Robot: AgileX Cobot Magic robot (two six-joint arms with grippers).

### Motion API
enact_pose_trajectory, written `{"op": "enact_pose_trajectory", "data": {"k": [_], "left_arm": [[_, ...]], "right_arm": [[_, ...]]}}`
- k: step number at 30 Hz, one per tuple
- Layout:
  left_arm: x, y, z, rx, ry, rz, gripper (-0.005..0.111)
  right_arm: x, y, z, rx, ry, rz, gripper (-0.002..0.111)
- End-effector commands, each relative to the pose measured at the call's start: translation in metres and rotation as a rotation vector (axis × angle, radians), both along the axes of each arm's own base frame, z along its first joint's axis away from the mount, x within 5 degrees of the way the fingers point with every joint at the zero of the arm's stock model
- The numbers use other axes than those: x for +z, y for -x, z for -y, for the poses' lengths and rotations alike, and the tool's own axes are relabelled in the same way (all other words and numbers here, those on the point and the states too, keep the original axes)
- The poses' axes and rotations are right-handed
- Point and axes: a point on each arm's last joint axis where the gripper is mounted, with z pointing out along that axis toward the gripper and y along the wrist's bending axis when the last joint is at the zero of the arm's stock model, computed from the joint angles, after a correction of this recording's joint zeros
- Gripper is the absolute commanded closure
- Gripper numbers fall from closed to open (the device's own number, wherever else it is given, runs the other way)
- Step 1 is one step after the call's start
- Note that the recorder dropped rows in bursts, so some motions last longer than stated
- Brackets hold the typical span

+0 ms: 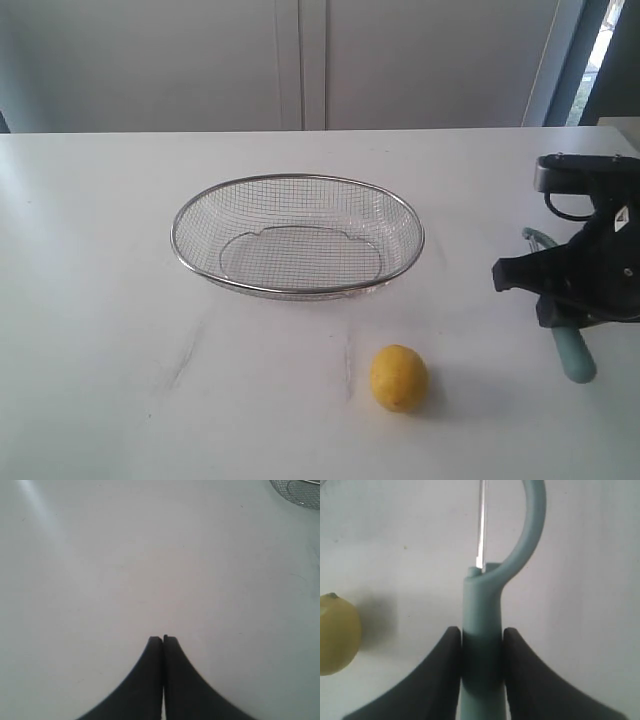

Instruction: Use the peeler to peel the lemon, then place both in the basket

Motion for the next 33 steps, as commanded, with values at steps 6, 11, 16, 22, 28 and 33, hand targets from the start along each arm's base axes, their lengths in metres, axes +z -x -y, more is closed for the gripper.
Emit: {"op": "enact_pose_trajectory", "data": {"k": [6, 11, 16, 22, 28, 33], "left_arm": [[-0.003, 0.0, 0.0, 0.004, 0.015, -0.009, 0.107], [-0.003, 0.0, 0.0, 0.004, 0.015, -0.009, 0.107], [-0.003, 0.0, 0.0, 0.004, 0.015, -0.009, 0.107], [-0.003, 0.0, 0.0, 0.004, 0.015, -0.009, 0.107], [-0.003, 0.0, 0.0, 0.004, 0.015, -0.009, 0.107], [-0.003, 0.0, 0.0, 0.004, 0.015, -0.009, 0.107]], "right_arm": [[-0.001, 0.006, 0.032, 0.037, 0.025, -0.101, 0.108], [0.002, 0.005, 0.046, 0.007, -0.011, -0.097, 0.108], [0.006, 0.003, 0.056, -0.015, -0.064, -0.089, 0.108], [0.007, 0.001, 0.058, -0.021, -0.058, -0.075, 0.108], [0.007, 0.0, 0.058, -0.023, -0.056, -0.062, 0.108], [0.006, 0.001, 0.058, -0.022, -0.057, -0.068, 0.108]]}}
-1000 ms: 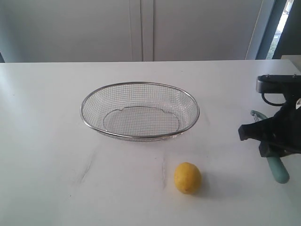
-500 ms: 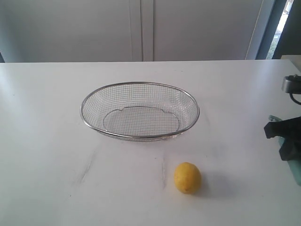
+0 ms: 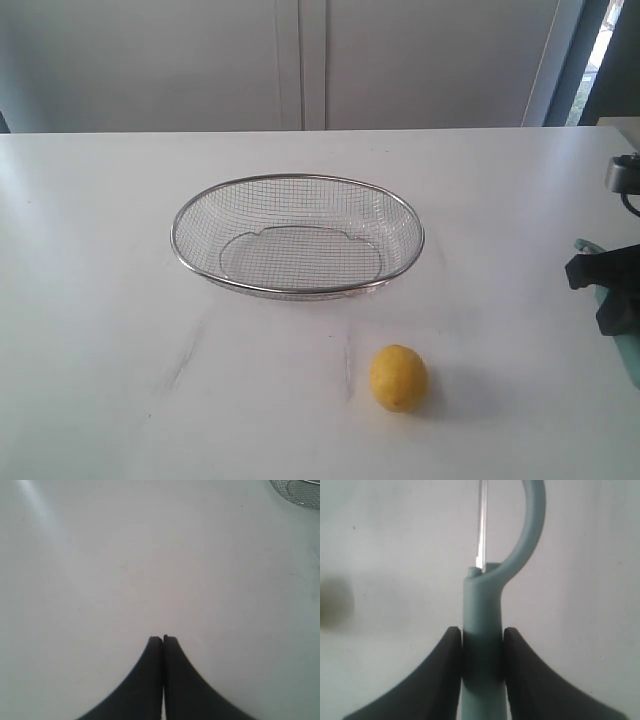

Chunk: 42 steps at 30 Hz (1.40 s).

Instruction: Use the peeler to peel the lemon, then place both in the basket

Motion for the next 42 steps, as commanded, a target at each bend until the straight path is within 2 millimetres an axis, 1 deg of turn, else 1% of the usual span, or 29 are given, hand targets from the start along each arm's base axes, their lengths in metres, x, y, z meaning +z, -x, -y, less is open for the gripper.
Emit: {"op": "enact_pose_trajectory", "data": {"k": [1, 31, 33, 37, 39, 42], "left_arm": [[-0.003, 0.0, 0.0, 0.004, 0.015, -0.009, 0.107], [-0.003, 0.0, 0.0, 0.003, 0.011, 0.001, 0.107], [0.0, -0.001, 0.0, 0.007, 0.011, 0.035, 0.107], [0.02, -0.008, -0.002, 0.032, 0.015, 0.261, 0.107], [0.024, -0.008, -0.003, 0.038, 0.016, 0.313, 0.107], [0.025, -0.009, -0.003, 0.038, 0.016, 0.317, 0.107]], "right_arm": [[0.003, 0.0, 0.002, -0.003, -0.001, 0.019, 0.108], [0.003, 0.0, 0.001, -0.002, -0.002, 0.011, 0.108], [0.003, 0.0, 0.001, -0.002, -0.002, 0.011, 0.108], [0.004, -0.002, 0.002, -0.007, 0.002, 0.042, 0.108], [0.004, -0.003, 0.002, -0.008, 0.003, 0.044, 0.108], [0.004, -0.003, 0.002, -0.008, 0.003, 0.044, 0.108]]}}
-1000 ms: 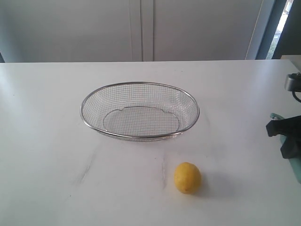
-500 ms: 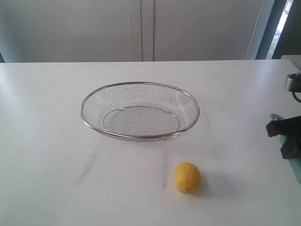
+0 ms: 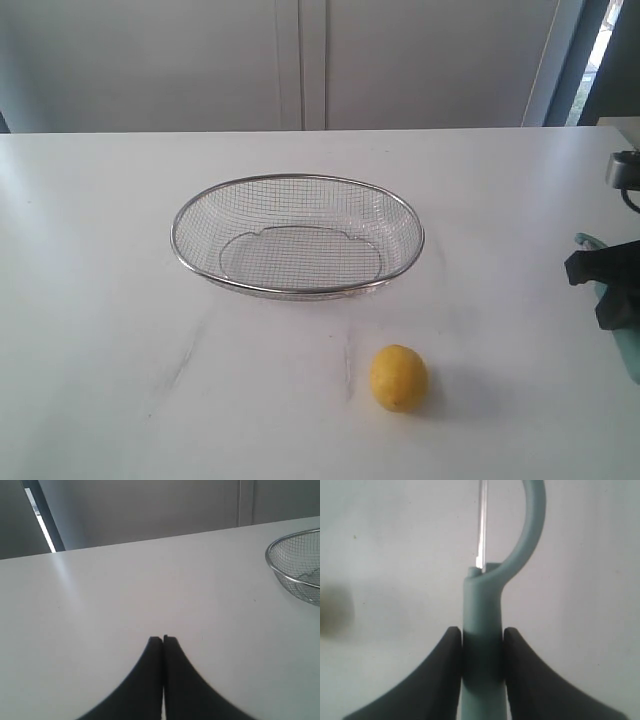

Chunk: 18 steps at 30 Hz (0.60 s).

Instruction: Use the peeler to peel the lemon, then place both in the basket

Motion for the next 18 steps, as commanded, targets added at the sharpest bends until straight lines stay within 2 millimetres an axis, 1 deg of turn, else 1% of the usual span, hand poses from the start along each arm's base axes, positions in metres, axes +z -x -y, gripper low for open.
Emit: {"op": "enact_pose_trajectory", "data": {"k": [1, 9, 18], "left_arm": [[0.0011, -0.0001, -0.0001, 0.004, 0.013, 0.024, 0.107], [0.0018, -0.0002, -0.0002, 0.003, 0.002, 0.033, 0.107], [0.0069, -0.0007, -0.0008, 0.012, 0.024, 0.089, 0.107]], "right_arm": [[0.0031, -0.0004, 0.0016, -0.004, -0.001, 0.019, 0.108], [0.0031, -0.0004, 0.0016, -0.004, -0.001, 0.019, 0.108], [0.0033, -0.001, 0.0017, -0.005, 0.0, 0.026, 0.108]]}}
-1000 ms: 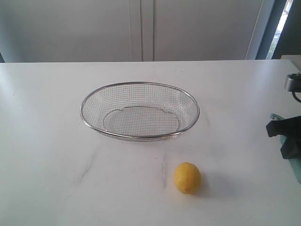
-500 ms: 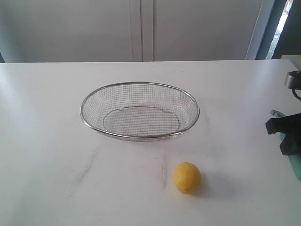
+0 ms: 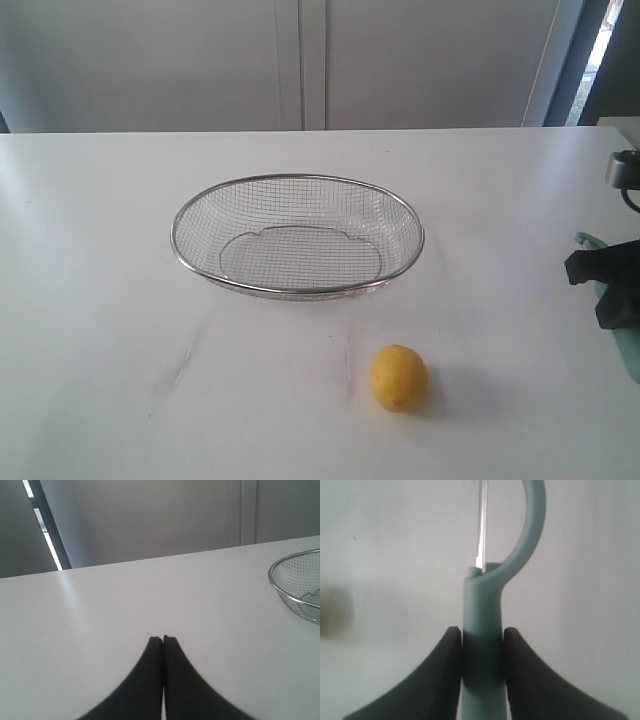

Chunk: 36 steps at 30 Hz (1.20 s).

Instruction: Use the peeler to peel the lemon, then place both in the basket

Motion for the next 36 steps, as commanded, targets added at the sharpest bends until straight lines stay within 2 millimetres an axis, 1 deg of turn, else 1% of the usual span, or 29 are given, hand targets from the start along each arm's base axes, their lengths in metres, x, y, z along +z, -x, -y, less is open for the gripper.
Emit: {"op": "enact_pose_trajectory", "data": {"k": [1, 5, 9, 11, 13, 16, 17, 19, 20, 23, 26, 28, 31, 36], "left_arm": [[0.001, 0.0, 0.0, 0.005, 0.023, 0.028, 0.107], [0.007, 0.0, -0.001, 0.012, 0.051, 0.089, 0.107], [0.015, 0.002, 0.001, -0.001, 0.084, 0.053, 0.107], [0.025, 0.005, 0.002, -0.014, 0.073, 0.024, 0.107], [0.039, 0.009, 0.002, -0.021, 0.059, 0.021, 0.107], [0.063, 0.008, 0.004, -0.032, 0.057, -0.023, 0.107], [0.067, 0.008, 0.004, -0.035, 0.056, -0.039, 0.107], [0.083, 0.007, 0.006, -0.058, 0.048, -0.189, 0.107], [0.087, 0.006, 0.006, -0.062, 0.03, -0.229, 0.107], [0.109, -0.004, 0.005, -0.071, -0.038, -0.411, 0.107], [0.125, -0.017, 0.006, -0.104, -0.08, -0.575, 0.107], [0.129, -0.026, 0.006, -0.119, -0.09, -0.702, 0.107], [0.131, -0.043, 0.004, -0.122, -0.111, -0.89, 0.107], [0.125, -0.07, 0.005, -0.139, -0.105, -1.066, 0.107]], "right_arm": [[0.003, -0.001, 0.002, -0.006, -0.001, 0.024, 0.108], [0.003, -0.001, 0.002, -0.007, 0.0, 0.028, 0.108], [0.003, -0.002, 0.002, -0.007, 0.001, 0.032, 0.108], [0.004, -0.002, 0.002, -0.008, 0.001, 0.036, 0.108], [0.004, -0.003, 0.002, -0.01, 0.003, 0.046, 0.108], [0.004, -0.004, 0.002, -0.013, 0.004, 0.057, 0.108], [0.004, -0.004, 0.002, -0.013, 0.004, 0.057, 0.108], [0.004, -0.004, 0.002, -0.034, -0.003, 0.054, 0.108], [0.004, -0.004, 0.002, -0.034, -0.003, 0.054, 0.108], [0.004, -0.003, 0.002, -0.032, -0.004, 0.046, 0.108], [0.004, -0.002, 0.002, -0.031, -0.005, 0.04, 0.108], [0.004, -0.002, 0.002, -0.031, -0.005, 0.038, 0.108], [0.004, -0.002, 0.002, -0.031, -0.005, 0.036, 0.108], [0.004, -0.002, 0.002, -0.03, -0.006, 0.034, 0.108]]}}
